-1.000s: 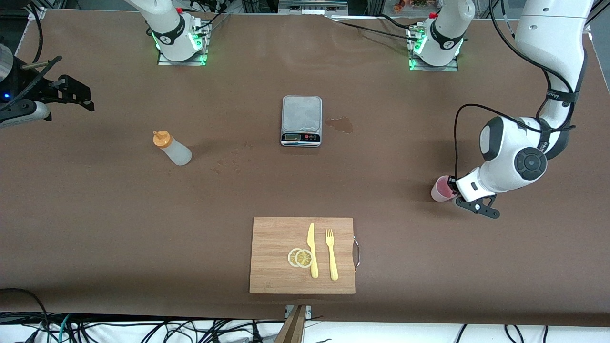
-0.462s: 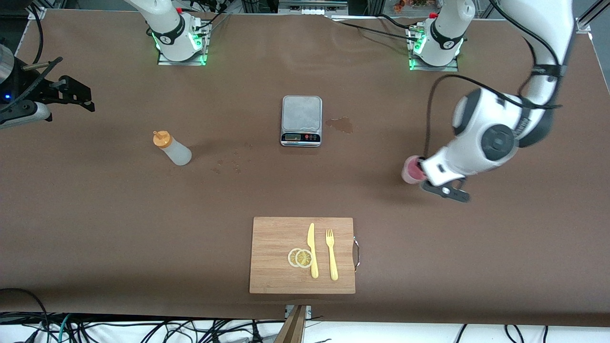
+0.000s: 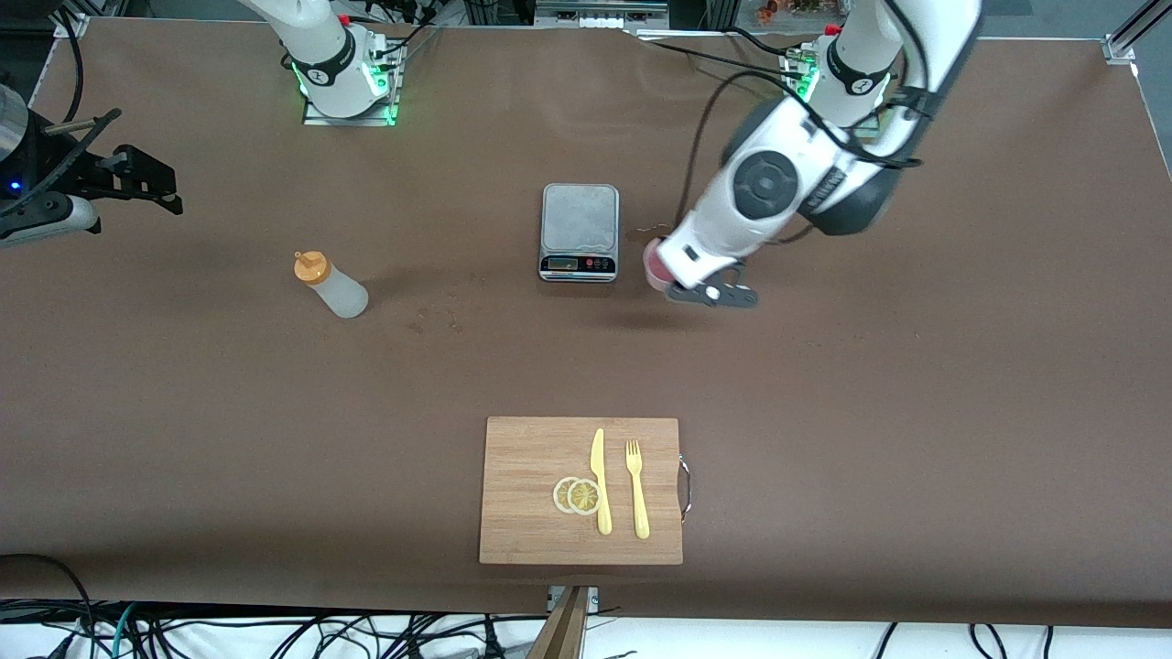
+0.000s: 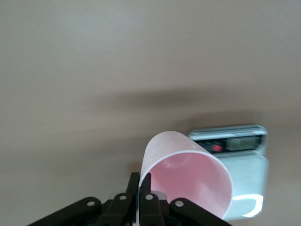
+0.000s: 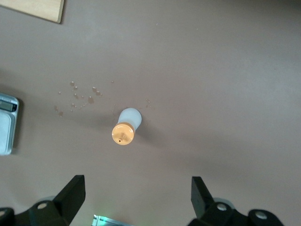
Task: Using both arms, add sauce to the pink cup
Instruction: 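Carry the pink cup with the left gripper onto the scale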
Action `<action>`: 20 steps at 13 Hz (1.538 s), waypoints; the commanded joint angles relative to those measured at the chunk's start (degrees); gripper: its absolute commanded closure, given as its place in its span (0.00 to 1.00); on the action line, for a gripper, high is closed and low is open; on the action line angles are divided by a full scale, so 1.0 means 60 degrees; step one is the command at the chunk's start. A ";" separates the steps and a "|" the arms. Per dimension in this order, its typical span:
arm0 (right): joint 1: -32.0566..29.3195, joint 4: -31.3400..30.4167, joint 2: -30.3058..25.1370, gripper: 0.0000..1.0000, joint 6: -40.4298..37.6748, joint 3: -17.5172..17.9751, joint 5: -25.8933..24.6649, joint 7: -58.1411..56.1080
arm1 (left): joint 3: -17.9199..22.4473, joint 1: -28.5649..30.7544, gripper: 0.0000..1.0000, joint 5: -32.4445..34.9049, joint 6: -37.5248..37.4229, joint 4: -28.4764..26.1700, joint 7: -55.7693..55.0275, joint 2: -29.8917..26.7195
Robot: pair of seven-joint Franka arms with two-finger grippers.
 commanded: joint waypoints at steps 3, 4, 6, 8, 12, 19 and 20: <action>-0.0005 0.0141 -0.0059 0.00 -0.0476 0.0020 0.0412 -0.1899 | -0.0418 -0.1039 1.00 -0.0154 0.0972 -0.0091 -0.1248 0.0947; -0.0019 0.0141 -0.0074 0.00 -0.0549 0.0020 0.0720 -0.2453 | -0.0505 -0.1142 1.00 -0.0154 0.1149 -0.0150 -0.1249 0.1152; -0.0063 0.0112 -0.0001 0.00 -0.0623 -0.0010 0.1306 -0.3888 | -0.0565 -0.1158 1.00 -0.0154 0.1165 -0.0267 -0.1249 0.1242; -0.0107 0.0053 0.0174 0.00 -0.0623 -0.0054 0.1819 -0.4870 | -0.0682 -0.1261 1.00 -0.0183 0.1165 -0.0282 -0.1249 0.1271; -0.0458 -0.0341 0.0424 0.00 -0.0302 -0.0083 0.2947 -0.6687 | -0.0814 -0.1276 0.02 -0.0183 0.1063 -0.0473 -0.1205 0.1243; -0.1586 -0.1469 0.1448 0.00 0.0344 -0.0317 0.5349 -1.1447 | -0.0829 -0.0473 0.00 -0.0213 -0.0998 -0.0326 -0.1162 -0.0686; -0.1659 -0.1630 0.1580 0.00 0.0387 -0.0433 0.5642 -1.2018 | -0.0829 -0.0238 0.00 -0.0198 -0.1336 -0.0341 -0.1088 -0.1228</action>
